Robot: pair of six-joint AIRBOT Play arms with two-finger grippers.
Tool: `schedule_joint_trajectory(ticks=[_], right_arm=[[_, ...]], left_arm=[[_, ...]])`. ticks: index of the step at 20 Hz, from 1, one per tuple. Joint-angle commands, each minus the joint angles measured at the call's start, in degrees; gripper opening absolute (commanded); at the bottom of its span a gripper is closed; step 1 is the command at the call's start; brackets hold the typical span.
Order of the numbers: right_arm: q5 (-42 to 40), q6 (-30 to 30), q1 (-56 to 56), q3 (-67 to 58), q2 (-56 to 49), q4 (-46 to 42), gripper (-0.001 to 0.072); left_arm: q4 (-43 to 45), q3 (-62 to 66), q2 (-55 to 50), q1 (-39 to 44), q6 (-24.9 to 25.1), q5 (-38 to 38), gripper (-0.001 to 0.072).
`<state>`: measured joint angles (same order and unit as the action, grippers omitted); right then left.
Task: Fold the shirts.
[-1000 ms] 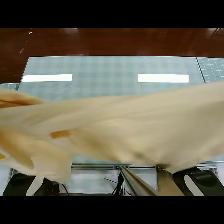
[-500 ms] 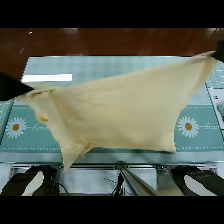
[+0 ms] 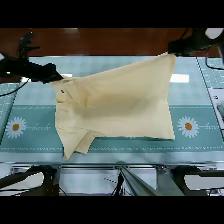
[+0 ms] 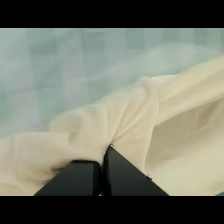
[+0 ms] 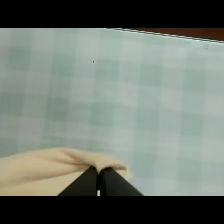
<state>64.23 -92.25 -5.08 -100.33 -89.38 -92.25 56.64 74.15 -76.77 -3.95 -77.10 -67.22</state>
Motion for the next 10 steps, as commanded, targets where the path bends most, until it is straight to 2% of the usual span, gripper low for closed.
schedule_joint_trajectory(ticks=[1, 6, 7, 8, 9, 10], right_arm=[[-1.84, -3.72, -0.02, -0.04, -6.88, 0.50, 0.0029], [-0.81, -4.28, 0.00, -0.07, -9.14, 2.69, 0.0035], [-0.70, -3.96, 0.02, -0.07, -8.26, 1.88, 0.0111], [-0.37, -2.69, 0.04, -0.07, -7.21, 1.60, 0.0210], [0.20, -0.44, 0.26, -0.07, -5.90, 1.68, 0.0318], [1.38, 1.46, 0.48, -0.07, -4.55, 1.40, 0.0360]], left_arm=[[-0.07, -0.15, -8.33, 1.86, 1.03, 7.19, 0.0032], [-0.07, 0.28, -12.44, 1.79, 1.05, 3.41, 0.0033], [-0.02, 1.18, -12.44, 1.42, 1.09, 1.97, 0.0037], [-0.02, 2.62, -12.41, 0.72, 1.70, -0.17, 0.0108], [0.00, 4.26, -12.41, -0.20, 1.70, -2.16, 0.0237], [0.00, 6.36, -12.44, -1.57, 1.64, -4.79, 0.0353]])
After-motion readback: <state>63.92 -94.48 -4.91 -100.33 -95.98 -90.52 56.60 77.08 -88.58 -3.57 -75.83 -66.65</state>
